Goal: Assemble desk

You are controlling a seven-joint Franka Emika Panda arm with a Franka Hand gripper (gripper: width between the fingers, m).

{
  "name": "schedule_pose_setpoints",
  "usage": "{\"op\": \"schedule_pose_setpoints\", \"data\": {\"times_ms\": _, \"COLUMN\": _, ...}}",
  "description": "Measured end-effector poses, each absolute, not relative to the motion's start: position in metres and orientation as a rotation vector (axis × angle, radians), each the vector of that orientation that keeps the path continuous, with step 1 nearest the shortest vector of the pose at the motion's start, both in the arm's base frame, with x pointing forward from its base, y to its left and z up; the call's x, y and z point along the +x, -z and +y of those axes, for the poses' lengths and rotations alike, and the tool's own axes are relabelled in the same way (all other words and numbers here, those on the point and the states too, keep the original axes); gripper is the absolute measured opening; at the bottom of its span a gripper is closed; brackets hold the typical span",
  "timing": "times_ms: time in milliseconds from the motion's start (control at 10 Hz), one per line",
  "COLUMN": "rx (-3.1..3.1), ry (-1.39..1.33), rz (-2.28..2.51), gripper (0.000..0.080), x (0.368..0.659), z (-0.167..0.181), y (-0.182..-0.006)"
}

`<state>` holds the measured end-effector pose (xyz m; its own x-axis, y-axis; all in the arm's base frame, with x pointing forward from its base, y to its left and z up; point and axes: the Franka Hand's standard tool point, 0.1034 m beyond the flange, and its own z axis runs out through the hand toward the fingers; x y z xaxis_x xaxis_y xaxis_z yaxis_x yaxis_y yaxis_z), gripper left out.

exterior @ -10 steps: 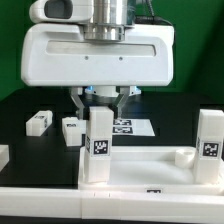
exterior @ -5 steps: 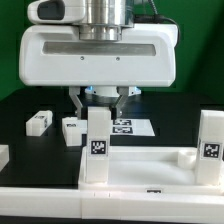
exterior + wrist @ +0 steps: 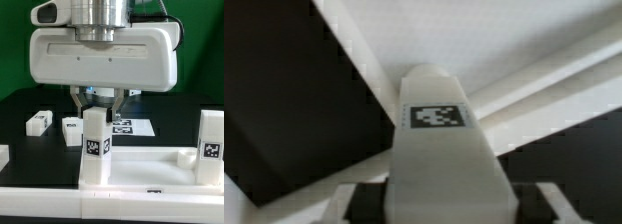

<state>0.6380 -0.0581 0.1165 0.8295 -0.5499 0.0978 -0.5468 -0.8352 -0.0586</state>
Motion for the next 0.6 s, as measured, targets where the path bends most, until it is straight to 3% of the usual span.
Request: {"op": "schedule_pose_setpoints", "data": {"times_ms": 600, "rx": -2.669, "ry": 0.156, "rz": 1.543, "gripper": 0.0291, "x": 0.6384, "z": -0.0566, "y": -0.1163}}
